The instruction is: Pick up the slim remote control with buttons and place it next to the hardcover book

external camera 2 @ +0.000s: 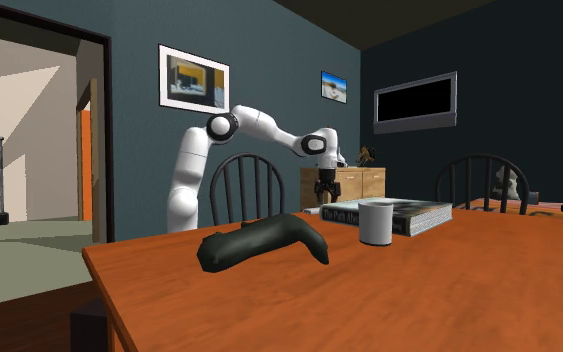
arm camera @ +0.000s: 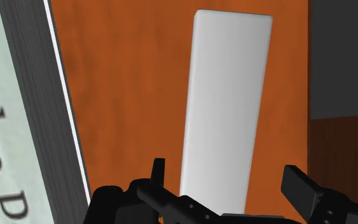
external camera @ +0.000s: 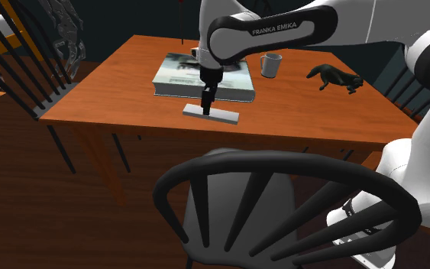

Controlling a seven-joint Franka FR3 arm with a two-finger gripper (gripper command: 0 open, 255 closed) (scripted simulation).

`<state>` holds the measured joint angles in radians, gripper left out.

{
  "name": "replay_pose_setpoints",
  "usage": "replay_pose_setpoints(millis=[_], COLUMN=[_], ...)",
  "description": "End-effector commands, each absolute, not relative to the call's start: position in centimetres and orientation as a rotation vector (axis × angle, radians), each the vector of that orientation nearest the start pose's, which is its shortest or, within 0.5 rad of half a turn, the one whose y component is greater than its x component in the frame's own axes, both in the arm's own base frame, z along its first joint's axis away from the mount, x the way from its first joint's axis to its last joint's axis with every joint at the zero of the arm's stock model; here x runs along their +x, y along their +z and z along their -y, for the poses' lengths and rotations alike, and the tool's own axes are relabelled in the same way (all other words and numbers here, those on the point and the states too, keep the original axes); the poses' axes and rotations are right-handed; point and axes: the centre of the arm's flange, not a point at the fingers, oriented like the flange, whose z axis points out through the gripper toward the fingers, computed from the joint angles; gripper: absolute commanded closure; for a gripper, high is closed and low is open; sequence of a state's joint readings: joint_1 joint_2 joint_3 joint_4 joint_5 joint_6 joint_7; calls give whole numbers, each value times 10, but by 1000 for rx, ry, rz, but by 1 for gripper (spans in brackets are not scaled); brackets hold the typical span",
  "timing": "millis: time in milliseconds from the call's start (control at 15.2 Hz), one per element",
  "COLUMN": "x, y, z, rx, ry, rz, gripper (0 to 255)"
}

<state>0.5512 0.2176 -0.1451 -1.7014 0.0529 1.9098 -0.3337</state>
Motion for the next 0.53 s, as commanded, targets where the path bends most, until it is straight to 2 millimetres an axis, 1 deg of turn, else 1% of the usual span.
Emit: replay_pose_setpoints(millis=[0, 66, 462], x=[570, 570, 570], y=[488, 498, 498], z=[-254, -254, -254], rx=[-2920, -2920, -2920], ry=[13, 13, 13], rz=[1108, 1108, 1108], gripper=[0, 0, 0])
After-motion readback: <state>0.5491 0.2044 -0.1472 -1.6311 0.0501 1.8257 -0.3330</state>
